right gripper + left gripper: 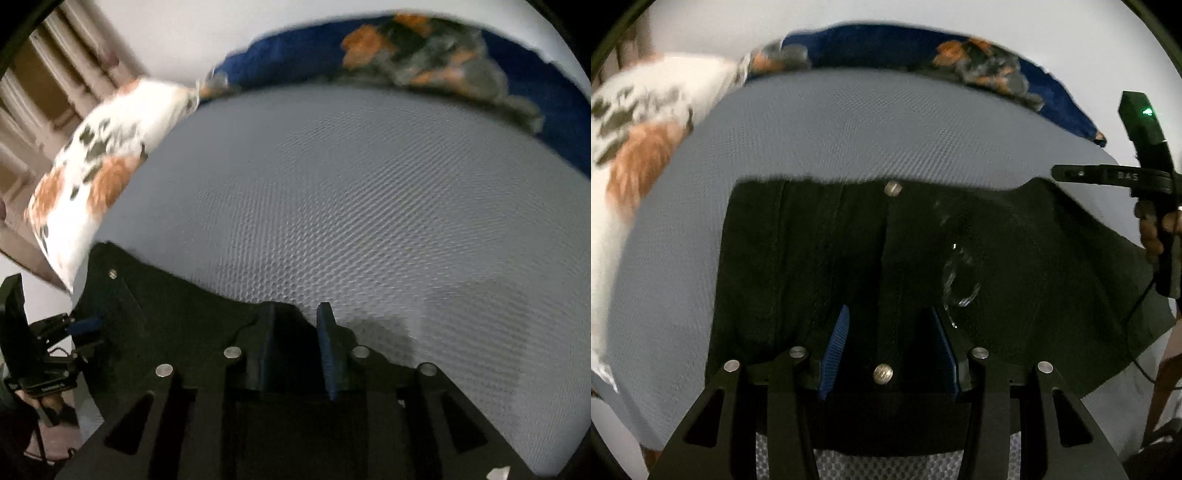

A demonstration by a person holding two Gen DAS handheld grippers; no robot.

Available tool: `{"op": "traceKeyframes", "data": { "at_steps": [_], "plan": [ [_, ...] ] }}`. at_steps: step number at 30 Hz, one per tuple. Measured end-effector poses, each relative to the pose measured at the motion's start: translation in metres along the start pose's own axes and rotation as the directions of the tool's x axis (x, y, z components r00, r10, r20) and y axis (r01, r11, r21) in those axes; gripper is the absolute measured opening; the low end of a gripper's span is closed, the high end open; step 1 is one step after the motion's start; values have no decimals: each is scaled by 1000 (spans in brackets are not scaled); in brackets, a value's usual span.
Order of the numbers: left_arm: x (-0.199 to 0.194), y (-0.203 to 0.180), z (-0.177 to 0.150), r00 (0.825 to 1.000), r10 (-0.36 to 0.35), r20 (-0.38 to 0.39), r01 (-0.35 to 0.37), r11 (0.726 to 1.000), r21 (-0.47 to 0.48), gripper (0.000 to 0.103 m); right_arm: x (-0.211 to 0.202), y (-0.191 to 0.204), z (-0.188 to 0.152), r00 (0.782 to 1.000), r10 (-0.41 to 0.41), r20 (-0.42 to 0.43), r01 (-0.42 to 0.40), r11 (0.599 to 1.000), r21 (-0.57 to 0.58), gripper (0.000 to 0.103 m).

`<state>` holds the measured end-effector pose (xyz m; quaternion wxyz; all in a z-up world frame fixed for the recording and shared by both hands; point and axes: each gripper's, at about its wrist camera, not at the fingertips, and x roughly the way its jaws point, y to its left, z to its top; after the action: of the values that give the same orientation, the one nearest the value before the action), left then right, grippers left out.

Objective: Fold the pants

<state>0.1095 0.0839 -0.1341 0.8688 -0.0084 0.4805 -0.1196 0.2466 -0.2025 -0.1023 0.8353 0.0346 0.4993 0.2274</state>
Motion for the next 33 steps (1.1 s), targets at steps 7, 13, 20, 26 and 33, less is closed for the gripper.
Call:
{"op": "traceKeyframes", "data": {
  "at_steps": [7, 13, 20, 26, 33],
  "plan": [
    [-17, -63, 26, 991, -60, 122, 36, 981, 193, 47, -67, -20, -48, 972, -221, 80, 217, 974, 59, 31],
    [22, -120, 65, 982, -177, 70, 154, 953, 260, 48, -75, -39, -94, 950, -312, 24, 308, 945, 112, 31],
    [66, -162, 93, 983, -181, 27, 169, 956, 241, 47, -69, -57, -115, 936, -352, 12, 346, 926, 149, 31],
    [95, -171, 94, 993, -116, 17, 110, 970, 218, 47, -54, -70, -122, 917, -398, 2, 393, 905, 161, 30],
    [104, -168, 92, 993, -115, 28, 108, 974, 197, 50, -55, -73, -123, 921, -390, 22, 381, 908, 174, 31]
  ]
}}
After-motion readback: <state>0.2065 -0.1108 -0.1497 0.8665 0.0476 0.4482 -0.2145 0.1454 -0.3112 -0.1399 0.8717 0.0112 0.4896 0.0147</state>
